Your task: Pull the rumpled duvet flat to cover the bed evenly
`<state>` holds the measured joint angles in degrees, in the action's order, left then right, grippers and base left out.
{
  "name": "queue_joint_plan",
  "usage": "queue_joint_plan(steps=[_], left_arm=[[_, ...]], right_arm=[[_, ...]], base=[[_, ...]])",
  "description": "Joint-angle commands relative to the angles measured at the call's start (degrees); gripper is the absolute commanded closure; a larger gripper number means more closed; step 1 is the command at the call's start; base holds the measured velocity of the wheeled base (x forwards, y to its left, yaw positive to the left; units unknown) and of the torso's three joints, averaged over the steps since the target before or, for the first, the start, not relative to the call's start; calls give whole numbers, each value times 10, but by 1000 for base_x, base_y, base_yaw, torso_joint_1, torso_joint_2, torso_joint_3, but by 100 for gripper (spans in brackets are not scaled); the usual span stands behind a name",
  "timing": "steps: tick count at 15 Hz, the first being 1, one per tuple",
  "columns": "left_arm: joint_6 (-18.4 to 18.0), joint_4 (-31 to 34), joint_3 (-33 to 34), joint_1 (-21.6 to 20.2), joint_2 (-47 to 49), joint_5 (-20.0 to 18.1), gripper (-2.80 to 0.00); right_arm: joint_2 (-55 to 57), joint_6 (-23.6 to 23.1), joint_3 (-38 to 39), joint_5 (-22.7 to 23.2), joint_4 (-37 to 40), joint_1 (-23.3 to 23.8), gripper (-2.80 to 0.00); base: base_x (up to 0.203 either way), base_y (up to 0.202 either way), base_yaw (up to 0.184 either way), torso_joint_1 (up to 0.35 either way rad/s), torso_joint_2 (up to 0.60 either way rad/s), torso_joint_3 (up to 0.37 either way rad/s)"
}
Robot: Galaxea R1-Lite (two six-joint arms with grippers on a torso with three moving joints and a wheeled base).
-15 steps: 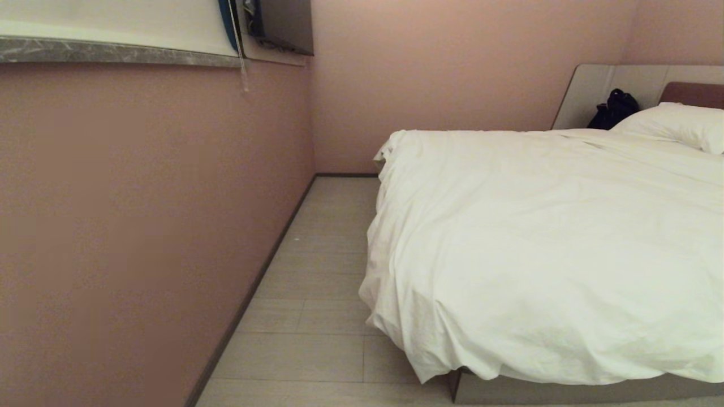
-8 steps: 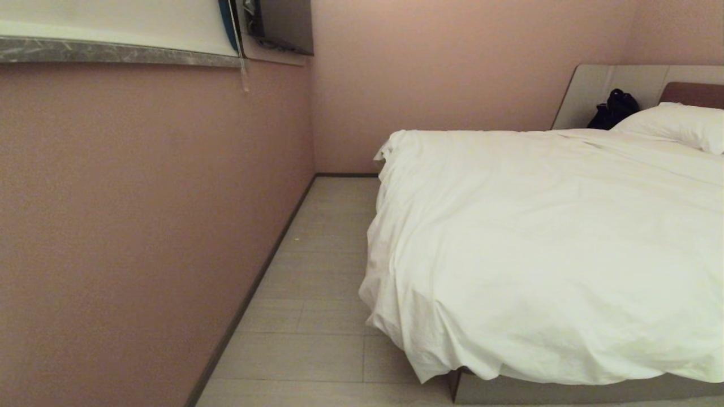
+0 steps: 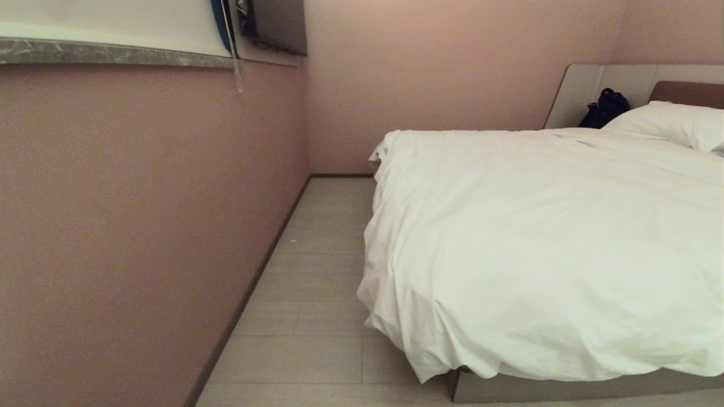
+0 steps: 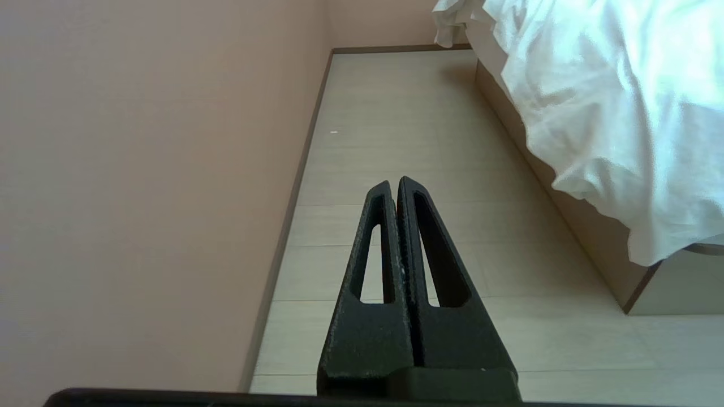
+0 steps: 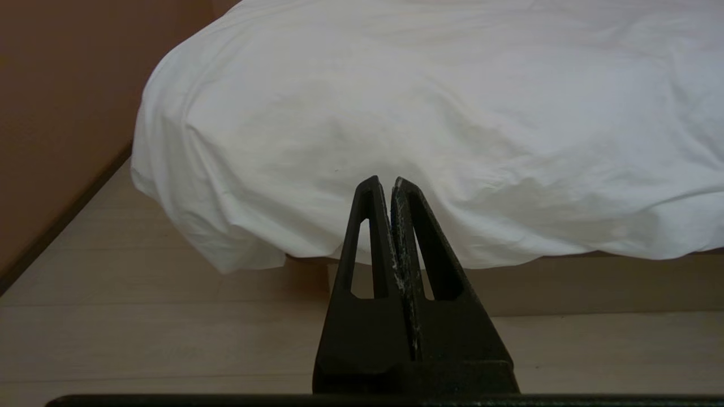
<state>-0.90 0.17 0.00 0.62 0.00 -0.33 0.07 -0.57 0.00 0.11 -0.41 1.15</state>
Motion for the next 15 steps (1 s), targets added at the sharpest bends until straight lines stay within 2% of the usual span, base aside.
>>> queue_joint_plan(steps=[1, 5, 10, 15], left_arm=[[0, 0, 0, 0, 0, 0, 0], [0, 0, 0, 0, 0, 0, 0], [0, 0, 0, 0, 0, 0, 0], [0, 0, 0, 0, 0, 0, 0]], right_arm=[[0, -1, 0, 0, 0, 0, 0], [0, 0, 0, -1, 0, -1, 0], [0, 0, 0, 0, 0, 0, 0], [0, 0, 0, -1, 1, 0, 0]], base=[[-1, 149, -8, 2, 5, 5], [0, 158, 1, 3, 4, 0], [0, 0, 0, 0, 0, 0], [-184, 0, 1, 4, 3, 1]])
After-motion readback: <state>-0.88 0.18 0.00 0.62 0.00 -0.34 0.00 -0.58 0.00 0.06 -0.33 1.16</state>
